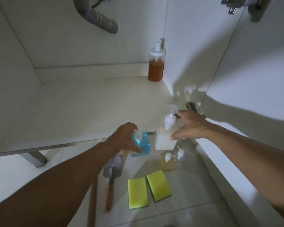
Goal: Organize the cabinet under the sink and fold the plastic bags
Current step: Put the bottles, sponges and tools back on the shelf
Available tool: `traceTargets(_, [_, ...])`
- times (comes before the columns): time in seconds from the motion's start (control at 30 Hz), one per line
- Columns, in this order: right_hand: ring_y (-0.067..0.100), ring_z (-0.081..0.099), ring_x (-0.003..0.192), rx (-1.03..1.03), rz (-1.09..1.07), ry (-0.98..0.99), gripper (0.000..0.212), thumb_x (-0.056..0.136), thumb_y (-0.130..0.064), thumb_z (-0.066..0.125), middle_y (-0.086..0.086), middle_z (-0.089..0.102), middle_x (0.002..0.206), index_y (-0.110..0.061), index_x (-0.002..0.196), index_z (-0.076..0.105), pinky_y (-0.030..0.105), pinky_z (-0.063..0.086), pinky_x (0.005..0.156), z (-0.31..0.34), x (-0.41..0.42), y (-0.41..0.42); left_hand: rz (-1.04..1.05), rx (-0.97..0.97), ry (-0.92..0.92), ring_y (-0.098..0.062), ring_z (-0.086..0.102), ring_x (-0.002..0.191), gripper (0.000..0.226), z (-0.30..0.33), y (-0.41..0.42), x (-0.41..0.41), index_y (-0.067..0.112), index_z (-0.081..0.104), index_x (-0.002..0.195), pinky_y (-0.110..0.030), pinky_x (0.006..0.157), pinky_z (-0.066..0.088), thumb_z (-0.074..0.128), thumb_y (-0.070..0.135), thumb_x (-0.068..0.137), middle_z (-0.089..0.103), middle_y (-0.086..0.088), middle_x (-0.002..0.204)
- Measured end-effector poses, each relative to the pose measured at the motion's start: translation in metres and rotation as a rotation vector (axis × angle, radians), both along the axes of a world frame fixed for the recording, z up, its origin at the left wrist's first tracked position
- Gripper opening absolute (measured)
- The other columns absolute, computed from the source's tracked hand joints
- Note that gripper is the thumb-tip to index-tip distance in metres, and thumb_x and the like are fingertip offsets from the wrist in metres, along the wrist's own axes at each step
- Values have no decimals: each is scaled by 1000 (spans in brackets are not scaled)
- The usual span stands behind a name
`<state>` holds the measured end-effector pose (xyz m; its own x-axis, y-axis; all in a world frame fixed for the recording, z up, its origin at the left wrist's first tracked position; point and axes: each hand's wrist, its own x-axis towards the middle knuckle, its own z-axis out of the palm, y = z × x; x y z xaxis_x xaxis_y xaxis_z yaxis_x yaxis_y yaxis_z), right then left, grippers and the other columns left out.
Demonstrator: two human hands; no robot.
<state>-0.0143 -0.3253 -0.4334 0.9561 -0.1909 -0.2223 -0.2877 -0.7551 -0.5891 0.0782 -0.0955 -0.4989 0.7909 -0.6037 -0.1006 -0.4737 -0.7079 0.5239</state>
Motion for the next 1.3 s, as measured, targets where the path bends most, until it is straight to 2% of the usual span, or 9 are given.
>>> traceTargets(0.13, [10, 62, 70, -44, -38, -15, 75, 71, -16, 85, -6, 49, 122, -21, 135, 46, 10, 39, 38, 34, 25, -7, 23, -34, -60, -16, 50, 100, 72, 31, -17, 26, 10, 55, 122, -20, 76, 35, 89, 25, 60, 55, -3, 114])
traceTargets(0.23, [21, 71, 70, -51, -80, -4, 64, 74, -12, 83, -4, 56, 106, -23, 126, 48, 18, 51, 49, 39, 53, -14, 41, -31, -58, -19, 49, 113, 80, 40, -32, 51, 11, 50, 131, -23, 86, 39, 88, 25, 62, 52, -3, 124])
traceTargets(0.33, [27, 74, 75, -124, -107, 32, 62, 76, -14, 82, -7, 56, 87, -14, 128, 49, 34, 60, 77, 31, 84, -21, 50, -4, -48, -19, 48, 117, 85, 39, -46, 75, 13, 47, 137, -26, 90, 40, 88, 25, 63, 50, -3, 130])
traceTargets(0.47, [21, 74, 69, -191, -144, 73, 60, 77, -20, 80, 2, 68, 101, -13, 127, 47, 34, 59, 79, 12, 130, -43, 54, 25, -8, -17, 49, 109, 83, 28, -63, 107, 14, 48, 135, -24, 83, 40, 88, 25, 63, 51, -2, 127])
traceTargets(0.63, [21, 74, 79, -248, -153, 59, 45, 82, -18, 75, 3, 67, 113, -22, 115, 44, 25, 57, 60, 4, 174, -66, 62, -14, 56, -18, 54, 105, 72, 13, -85, 145, 15, 52, 129, -26, 84, 46, 87, 21, 66, 55, -4, 124])
traceTargets(0.83, [31, 59, 112, -438, -440, -312, 55, 81, -12, 74, 14, 58, 123, -7, 128, 46, 35, 50, 88, -38, 205, -68, 105, -140, 94, -20, 49, 123, 80, 2, -108, 173, 16, 43, 141, -26, 92, 43, 84, 15, 72, 48, -3, 139])
traceTargets(1.07, [33, 61, 88, -550, -518, -660, 35, 74, -4, 78, 16, 60, 102, -6, 105, 62, 35, 51, 68, -64, 235, -65, 163, -285, 166, -20, 51, 125, 87, -13, -125, 196, 18, 43, 142, -36, 100, 49, 87, 17, 67, 48, -1, 142])
traceTargets(1.2, [26, 59, 59, -876, -413, -638, 43, 39, -10, 96, 10, 60, 66, -7, 70, 66, 27, 52, 59, -52, 258, -71, 157, -306, 164, -19, 49, 126, 79, -16, -137, 210, 19, 43, 140, -37, 102, 48, 84, 16, 72, 48, -1, 142])
traceTargets(1.3, [25, 56, 106, -838, -329, -476, 33, 87, -19, 69, 9, 59, 115, -11, 117, 58, 31, 44, 91, -50, 278, -80, 154, -318, 167, -18, 49, 126, 78, -19, -143, 221, 20, 43, 139, -33, 99, 46, 83, 17, 72, 48, 0, 141])
